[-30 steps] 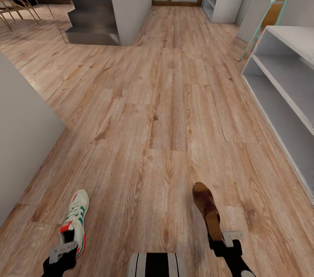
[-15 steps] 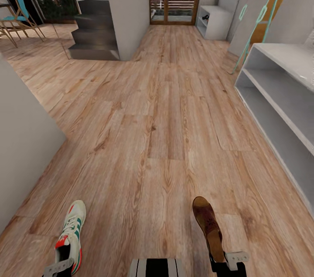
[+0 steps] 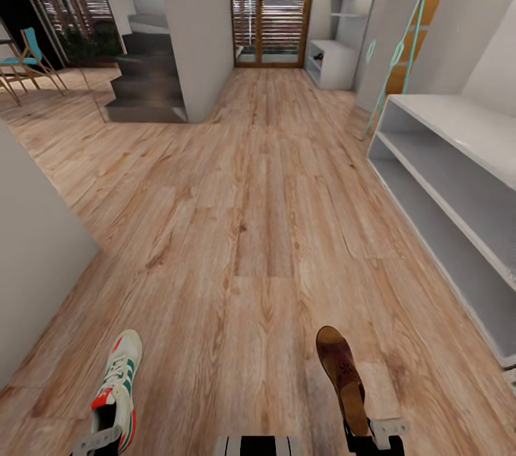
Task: Pick up the two gym shoes and the two sandals from the corridor floor and place them onto the hallstand (shoe rack) in the corridor, making sure they are on the rack and not on the floor. Arrange them so the two gym shoes are next to each other and the two sandals are next to each other.
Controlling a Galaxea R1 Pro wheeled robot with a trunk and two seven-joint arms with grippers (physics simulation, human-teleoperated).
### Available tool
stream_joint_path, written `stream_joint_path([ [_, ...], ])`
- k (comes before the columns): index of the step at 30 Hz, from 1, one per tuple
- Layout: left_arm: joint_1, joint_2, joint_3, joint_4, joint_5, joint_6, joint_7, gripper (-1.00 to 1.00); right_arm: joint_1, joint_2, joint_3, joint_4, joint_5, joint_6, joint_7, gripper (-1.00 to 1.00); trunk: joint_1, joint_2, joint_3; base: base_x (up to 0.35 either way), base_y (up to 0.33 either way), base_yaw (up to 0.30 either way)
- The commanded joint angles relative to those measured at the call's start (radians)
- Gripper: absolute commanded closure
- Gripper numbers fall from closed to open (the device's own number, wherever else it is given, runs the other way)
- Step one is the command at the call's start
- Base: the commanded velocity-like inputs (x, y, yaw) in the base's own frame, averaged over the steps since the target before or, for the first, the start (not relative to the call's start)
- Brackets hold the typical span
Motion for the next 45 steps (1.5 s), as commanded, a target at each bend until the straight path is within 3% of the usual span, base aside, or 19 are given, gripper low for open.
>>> stream_joint_path([
  [1,-0.001,-0.001,0.005,0.001,0.000,-0.002,-0.010,1.00,-0.001,0.000,0.002,0.001,0.000,-0.002,-0.002,1.00,-0.001,0.000,0.005,0.000,0.000,-0.196],
  [15,0.000,-0.001,0.005,0.030,0.001,-0.004,-0.011,1.00,-0.001,0.004,0.002,0.003,0.000,-0.002,-0.002,1.00,-0.007,0.003,0.075,0.000,0.000,-0.223],
  [27,-0.001,-0.002,0.004,0.045,-0.001,-0.052,-0.010,1.00,-0.001,0.004,0.002,0.003,0.000,-0.004,-0.002,1.00,-0.012,0.006,0.135,0.000,0.000,-0.230],
  [45,0.000,-0.002,0.005,0.045,0.004,-0.056,-0.010,1.00,-0.001,0.006,0.004,0.003,0.005,-0.005,-0.002,1.00,-0.074,0.118,0.211,0.000,0.000,-0.097],
])
